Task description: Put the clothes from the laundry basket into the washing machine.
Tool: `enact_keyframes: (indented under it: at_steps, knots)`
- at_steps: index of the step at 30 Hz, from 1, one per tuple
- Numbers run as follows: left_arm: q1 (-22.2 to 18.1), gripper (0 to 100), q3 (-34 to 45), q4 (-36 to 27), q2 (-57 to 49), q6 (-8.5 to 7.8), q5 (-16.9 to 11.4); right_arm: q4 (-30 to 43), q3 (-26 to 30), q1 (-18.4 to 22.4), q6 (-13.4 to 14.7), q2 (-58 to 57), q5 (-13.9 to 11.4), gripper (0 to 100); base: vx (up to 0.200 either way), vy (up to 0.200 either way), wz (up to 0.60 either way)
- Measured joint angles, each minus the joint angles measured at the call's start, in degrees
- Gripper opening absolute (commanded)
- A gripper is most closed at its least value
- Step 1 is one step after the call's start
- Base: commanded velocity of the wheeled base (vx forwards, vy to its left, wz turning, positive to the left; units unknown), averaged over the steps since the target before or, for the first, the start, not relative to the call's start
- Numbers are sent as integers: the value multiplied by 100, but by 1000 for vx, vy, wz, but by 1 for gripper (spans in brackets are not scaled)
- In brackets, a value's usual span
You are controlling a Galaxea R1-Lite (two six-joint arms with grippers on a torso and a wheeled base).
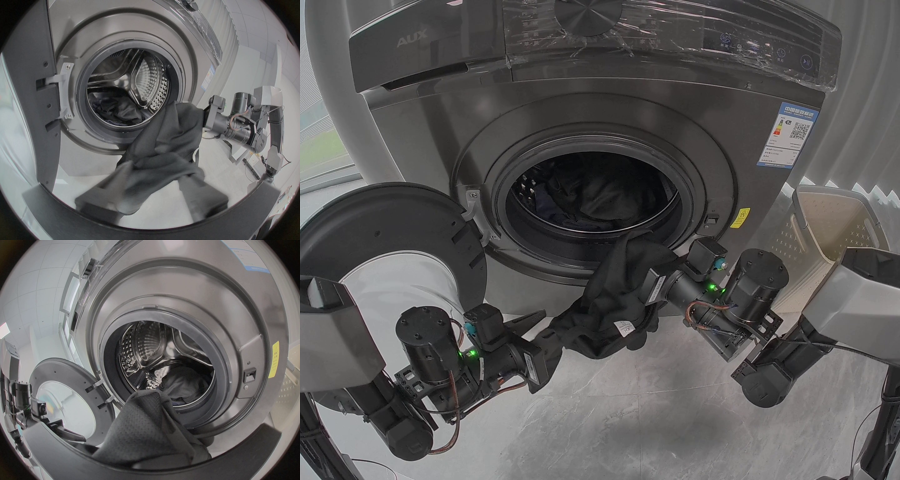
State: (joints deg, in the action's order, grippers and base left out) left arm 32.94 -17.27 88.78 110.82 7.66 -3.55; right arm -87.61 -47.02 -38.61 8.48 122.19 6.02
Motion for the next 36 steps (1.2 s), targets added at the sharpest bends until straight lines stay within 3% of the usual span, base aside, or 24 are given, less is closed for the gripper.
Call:
enact_keyframes:
  at_steps: [9, 15, 23, 27, 36]
  knots:
    - [230, 100, 599, 0, 91, -63, -39, -5, -66, -11, -4, -61, -4, 0, 0, 0, 0]
    - [523, 100, 1047, -2, 246, -246, -160, 2, -107, -61, -4, -146, -6, 0, 0, 0, 0]
    - [600, 100, 1075, -2, 332, -251, -167, -5, -79, -98, -4, -330, -26, 0, 0, 0, 0]
    - [622, 100, 859, -5, 354, -224, -145, -6, -61, -166, -4, -361, -30, 0, 0, 0, 0]
    - [623, 100, -483, -2, 480, -112, -132, -6, -22, -456, 2, -367, -12, 0, 0, 0, 0]
